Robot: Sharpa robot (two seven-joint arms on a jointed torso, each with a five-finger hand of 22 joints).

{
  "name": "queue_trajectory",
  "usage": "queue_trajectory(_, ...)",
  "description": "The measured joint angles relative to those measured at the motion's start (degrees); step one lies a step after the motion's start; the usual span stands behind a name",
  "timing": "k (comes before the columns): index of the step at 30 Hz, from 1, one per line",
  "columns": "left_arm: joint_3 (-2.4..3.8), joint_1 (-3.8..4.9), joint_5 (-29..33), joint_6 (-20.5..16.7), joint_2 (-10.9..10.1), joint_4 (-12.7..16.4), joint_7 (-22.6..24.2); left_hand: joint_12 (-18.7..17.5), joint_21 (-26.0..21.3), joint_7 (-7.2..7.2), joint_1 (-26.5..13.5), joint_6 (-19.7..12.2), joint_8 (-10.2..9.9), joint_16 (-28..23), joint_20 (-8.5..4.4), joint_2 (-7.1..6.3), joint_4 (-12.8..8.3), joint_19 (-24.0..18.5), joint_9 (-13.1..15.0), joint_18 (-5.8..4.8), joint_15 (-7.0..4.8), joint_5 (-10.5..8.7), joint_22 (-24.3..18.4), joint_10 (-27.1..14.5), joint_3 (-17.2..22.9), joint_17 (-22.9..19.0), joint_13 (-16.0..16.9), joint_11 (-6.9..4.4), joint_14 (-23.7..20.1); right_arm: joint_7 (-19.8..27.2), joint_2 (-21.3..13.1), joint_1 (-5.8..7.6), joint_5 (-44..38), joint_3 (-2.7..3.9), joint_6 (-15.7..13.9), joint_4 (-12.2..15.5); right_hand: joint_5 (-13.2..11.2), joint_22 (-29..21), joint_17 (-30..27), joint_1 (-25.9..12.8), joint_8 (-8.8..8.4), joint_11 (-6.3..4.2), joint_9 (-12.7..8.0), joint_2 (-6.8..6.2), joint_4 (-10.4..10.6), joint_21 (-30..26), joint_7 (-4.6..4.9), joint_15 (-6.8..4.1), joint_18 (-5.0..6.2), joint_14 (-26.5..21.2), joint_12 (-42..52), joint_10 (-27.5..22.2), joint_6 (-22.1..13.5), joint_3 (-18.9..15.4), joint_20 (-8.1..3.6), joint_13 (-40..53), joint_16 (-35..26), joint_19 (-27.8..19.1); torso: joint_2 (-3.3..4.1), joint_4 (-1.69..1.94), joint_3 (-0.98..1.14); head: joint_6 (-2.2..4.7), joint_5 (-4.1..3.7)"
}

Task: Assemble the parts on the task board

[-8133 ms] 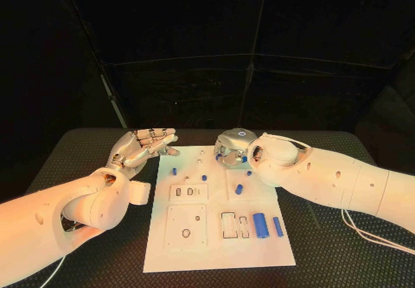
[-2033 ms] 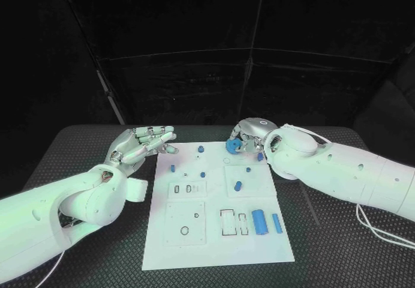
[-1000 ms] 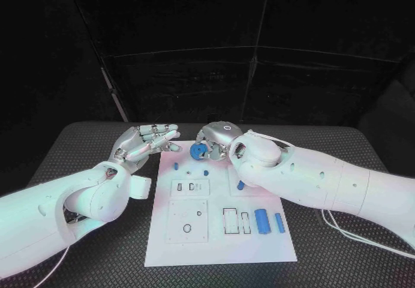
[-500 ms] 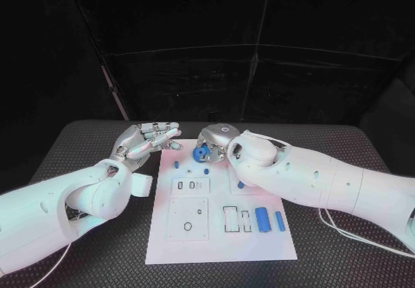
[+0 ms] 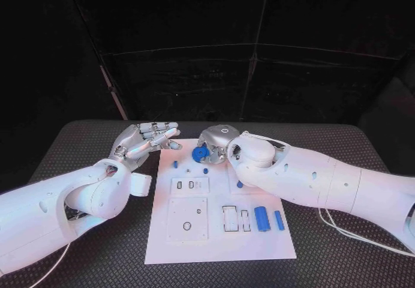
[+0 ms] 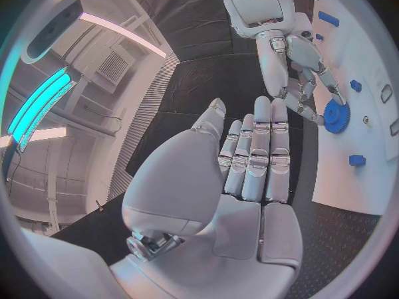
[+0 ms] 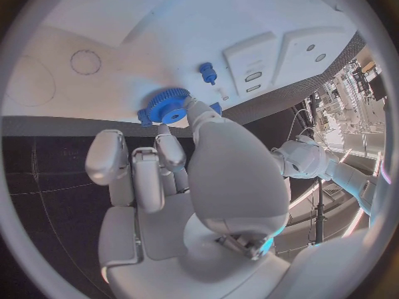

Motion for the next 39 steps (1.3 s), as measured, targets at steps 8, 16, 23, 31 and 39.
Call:
queue_trajectory(8,0.0,0.0,0.0,0.0,0.0,0.0,-0.1,0.0,0.0,0.0,0.0,0.0,-0.2,-0.2,0.0,0.0,0.0,0.0,0.0,0.0,0.0,0.0,0.0,0.0,0.0,0.0,0.0,0.0,0.0,-0.1,0.1,0.01,0.2,-0.02,0.9,-0.2,4.3,0.0,0.0,-6.8,-0.46,-0.01,0.2,0.72,4.3,0.0,0.3,0.41,0.0,0.0,0.1,0.0,-0.3,-6.9,0.43,0.5,0.0,0.0,0.0,0.02,-0.01,-0.05,-0.08)
queue_trajectory(16,0.0,0.0,0.0,0.0,0.0,0.0,-0.2,0.0,0.0,0.0,0.0,0.0,-0.2,-0.2,0.0,0.0,0.0,0.0,0.0,0.0,0.0,0.0,0.0,0.0,0.0,0.0,0.0,0.0,0.0,-0.2,-0.1,0.08,1.4,-0.01,2.0,-0.5,13.5,0.9,0.0,-13.6,-0.5,0.2,0.5,5.73,4.2,0.0,0.05,0.4,0.0,0.0,2.0,0.7,1.3,-10.8,0.6,2.4,0.4,0.2,0.0,0.04,-0.01,-0.09,-0.12)
queue_trajectory(23,0.0,0.0,0.0,0.0,0.0,0.0,-0.2,0.0,0.0,0.0,0.0,0.0,-0.2,-0.2,0.0,0.0,0.0,0.0,0.0,0.0,0.0,0.0,0.0,0.0,0.0,0.0,0.0,0.0,0.0,-0.6,-0.9,0.03,2.6,-0.03,2.0,-0.2,14.5,1.3,0.0,-14.3,-0.5,0.19,0.4,6.4,4.0,0.2,-0.15,0.4,0.0,0.0,2.6,1.1,1.5,-11.9,0.58,3.3,0.6,0.6,0.01,0.04,-0.01,-0.09,-0.19)
queue_trajectory(31,0.0,0.0,0.0,0.0,0.0,-0.1,-0.3,-0.3,0.0,0.0,0.0,0.0,-0.2,-0.2,0.0,0.0,0.0,0.0,0.0,0.0,0.0,0.0,0.0,0.0,0.0,0.1,0.0,0.0,0.0,-0.6,-4.1,-0.05,3.1,-0.03,-3.1,2.7,16.4,1.5,0.0,-12.3,-0.49,-0.16,0.4,7.24,3.7,0.3,-0.18,0.4,0.0,0.0,3.9,1.9,1.9,-13.0,0.58,4.6,0.6,0.6,0.0,0.04,0.06,0.07,-0.2)
queue_trajectory(39,-0.01,-0.01,0.0,0.0,-0.2,-0.1,-0.3,-0.3,0.0,0.0,0.0,0.0,-0.2,-0.2,0.0,0.0,0.0,0.0,0.0,0.0,0.0,0.0,0.0,0.0,0.0,0.1,0.0,0.0,0.0,2.5,-13.6,-0.07,7.7,-0.03,-11.2,9.5,15.3,0.5,0.0,-6.9,-0.49,-0.01,0.3,6.49,3.1,0.2,-0.32,0.4,0.0,0.0,3.9,2.1,2.4,-14.3,0.54,4.3,0.4,0.6,-0.09,-0.05,0.08,0.44,-0.28)
